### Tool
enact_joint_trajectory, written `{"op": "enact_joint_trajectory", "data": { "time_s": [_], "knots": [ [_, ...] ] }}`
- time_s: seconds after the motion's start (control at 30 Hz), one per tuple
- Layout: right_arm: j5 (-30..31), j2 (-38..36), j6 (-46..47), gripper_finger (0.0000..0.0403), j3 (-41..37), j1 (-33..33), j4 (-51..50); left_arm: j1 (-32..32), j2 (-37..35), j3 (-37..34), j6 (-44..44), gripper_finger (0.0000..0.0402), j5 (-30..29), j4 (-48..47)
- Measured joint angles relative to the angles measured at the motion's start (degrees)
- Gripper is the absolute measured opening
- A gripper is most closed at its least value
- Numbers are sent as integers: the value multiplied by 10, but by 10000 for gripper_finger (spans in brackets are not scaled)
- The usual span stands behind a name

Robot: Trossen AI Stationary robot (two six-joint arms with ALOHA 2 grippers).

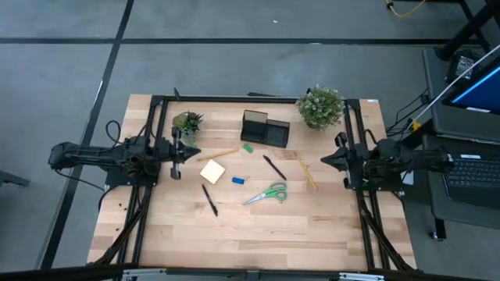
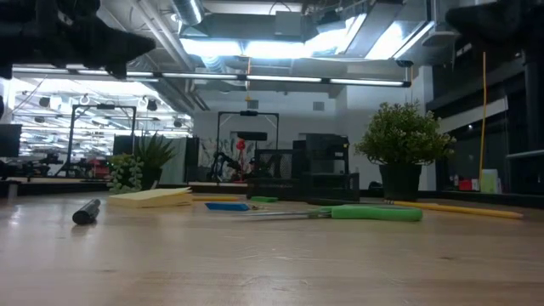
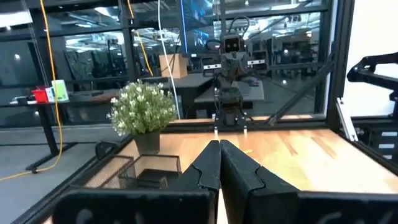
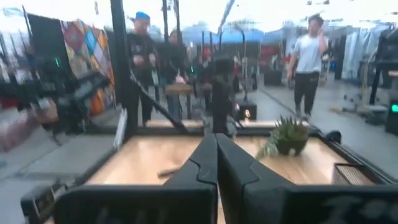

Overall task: Pick and place office supplies into organizer
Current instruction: Put the green scissors into the black desk organizer

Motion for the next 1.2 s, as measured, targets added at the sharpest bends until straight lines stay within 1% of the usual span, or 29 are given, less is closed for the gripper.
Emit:
{"op": "enact_joint_trajectory", "data": {
  "time_s": [0.13, 0.23, 0.33, 0.47, 0.63, 0.7, 0.8, 0.9, 0.97, 1.07, 1.2],
  "knots": [
    [24, 55, 2, 2, 58, 0, -62, 0, 26, 41, -12, 2, 0, -44],
    [26, 109, 13, 2, 85, 0, -70, 0, 58, 72, -34, 2, 1, -76],
    [27, 167, 17, 2, 103, 0, -69, -6, 98, 87, -50, 2, 1, -76],
    [27, 247, 59, 1, 111, 3, -70, -38, 157, 89, -50, 2, 1, -45],
    [28, 330, 71, 1, 128, 16, -71, -82, 207, 89, -55, 2, 0, 38],
    [28, 358, 84, 3, 144, 23, -71, -96, 216, 90, -71, 2, -14, 50],
    [28, 398, 90, 4, 174, 36, -76, -115, 225, 90, -79, 2, -46, 42],
    [28, 442, 92, 2, 217, 51, -122, -129, 232, 90, -79, 2, -79, 40],
    [28, 474, 105, 2, 253, 61, -152, -136, 233, 90, -79, 3, -91, 40],
    [28, 526, 128, 4, 310, 75, -219, -141, 233, 90, -71, 2, -93, 40],
    [28, 600, 199, 5, 372, 86, -310, -144, 233, 90, -70, 2, -93, 40]
  ]
}}
